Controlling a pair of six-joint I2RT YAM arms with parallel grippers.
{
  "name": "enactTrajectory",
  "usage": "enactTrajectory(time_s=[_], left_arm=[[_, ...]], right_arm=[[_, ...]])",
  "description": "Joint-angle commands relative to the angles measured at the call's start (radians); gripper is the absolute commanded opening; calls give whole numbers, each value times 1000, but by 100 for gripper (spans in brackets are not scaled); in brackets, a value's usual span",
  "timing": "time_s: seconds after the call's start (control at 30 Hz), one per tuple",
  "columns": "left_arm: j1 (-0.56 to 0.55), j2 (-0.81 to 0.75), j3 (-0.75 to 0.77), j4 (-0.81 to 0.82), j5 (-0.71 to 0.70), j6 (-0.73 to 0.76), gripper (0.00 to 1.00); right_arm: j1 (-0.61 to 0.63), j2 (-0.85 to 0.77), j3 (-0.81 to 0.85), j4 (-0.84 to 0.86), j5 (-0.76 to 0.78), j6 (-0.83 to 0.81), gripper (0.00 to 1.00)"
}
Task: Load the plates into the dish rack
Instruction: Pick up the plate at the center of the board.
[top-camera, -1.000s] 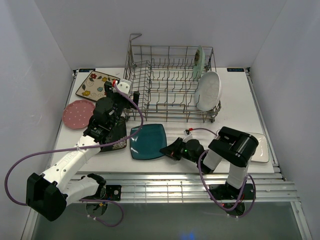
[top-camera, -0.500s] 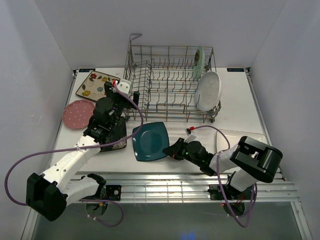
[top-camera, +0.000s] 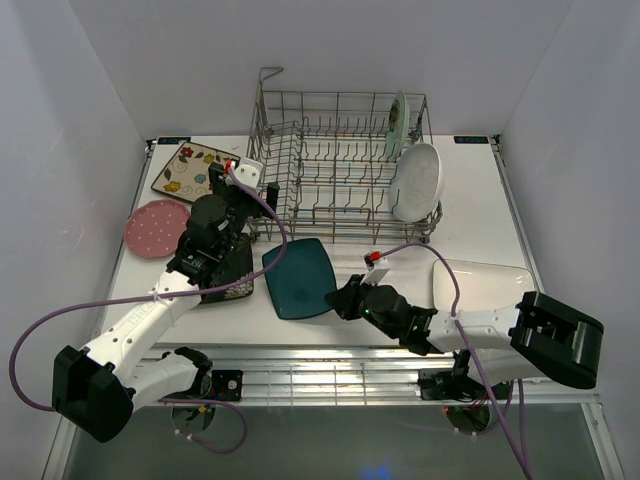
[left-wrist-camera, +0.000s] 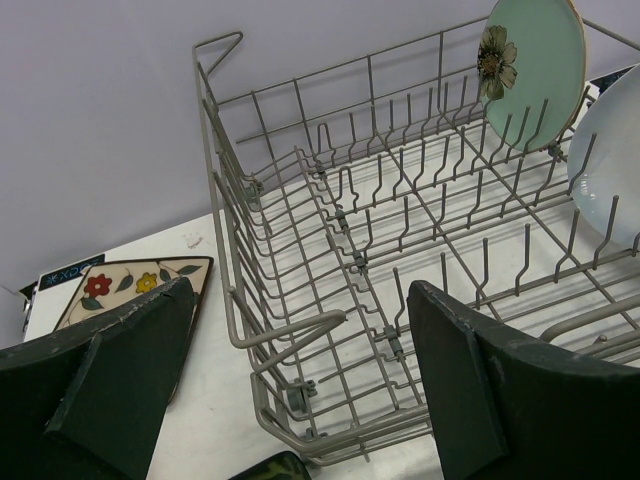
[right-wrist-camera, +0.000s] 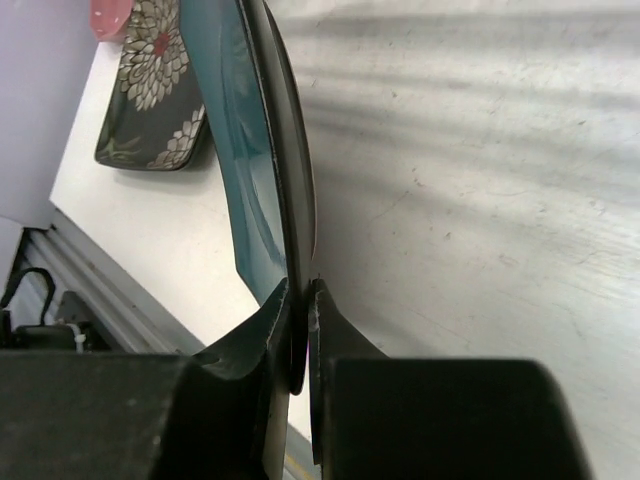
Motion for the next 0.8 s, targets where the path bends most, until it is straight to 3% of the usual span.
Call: enactTrajectory(time_s=[0.0, 0.23, 0.77], left_arm=[[0, -25, -5, 16, 3, 2, 98], [0, -27, -5, 17, 2, 5, 98], [0, -30, -6, 16, 0, 5, 98]], right_arm=[[20, -77, 67, -6, 167, -99, 8], [51, -177, 98, -97, 279, -186, 8], [53, -391, 247, -322, 345, -395, 8]])
